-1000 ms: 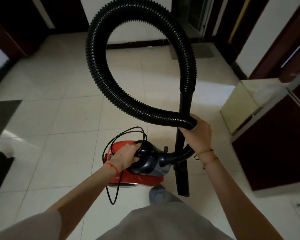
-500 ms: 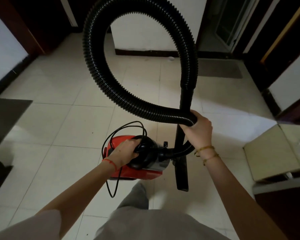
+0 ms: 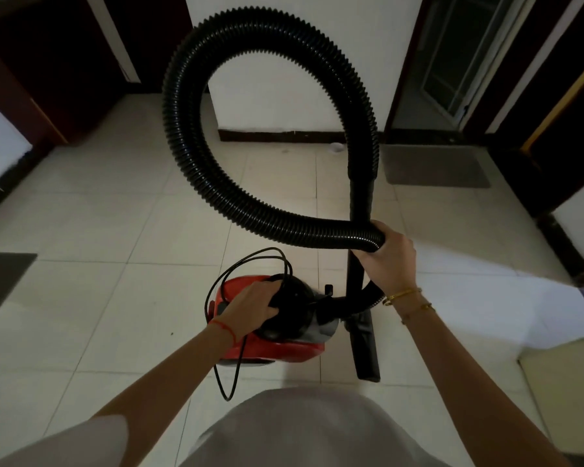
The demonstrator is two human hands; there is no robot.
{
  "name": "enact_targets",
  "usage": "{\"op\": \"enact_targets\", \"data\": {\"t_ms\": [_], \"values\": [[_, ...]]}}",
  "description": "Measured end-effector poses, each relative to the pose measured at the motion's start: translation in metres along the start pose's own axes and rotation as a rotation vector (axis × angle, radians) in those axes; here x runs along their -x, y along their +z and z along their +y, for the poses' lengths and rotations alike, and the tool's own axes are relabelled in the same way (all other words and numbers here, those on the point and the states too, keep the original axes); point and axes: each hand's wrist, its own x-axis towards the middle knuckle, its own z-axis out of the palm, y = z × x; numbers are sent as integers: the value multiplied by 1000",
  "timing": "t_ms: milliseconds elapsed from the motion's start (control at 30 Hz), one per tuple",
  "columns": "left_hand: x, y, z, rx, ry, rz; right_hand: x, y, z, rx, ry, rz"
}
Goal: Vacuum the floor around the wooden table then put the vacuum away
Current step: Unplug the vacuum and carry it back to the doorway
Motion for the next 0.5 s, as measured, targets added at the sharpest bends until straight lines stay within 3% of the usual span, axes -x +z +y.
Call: {"op": "enact_targets", "data": {"t_ms": [300,500], "values": [[-169,-93,-64,-5,32,6,-185,71,-7,-29,14,45],[-285,-137,-113,-13,13,-12,-315,129,5,-64,17,-10]]}}
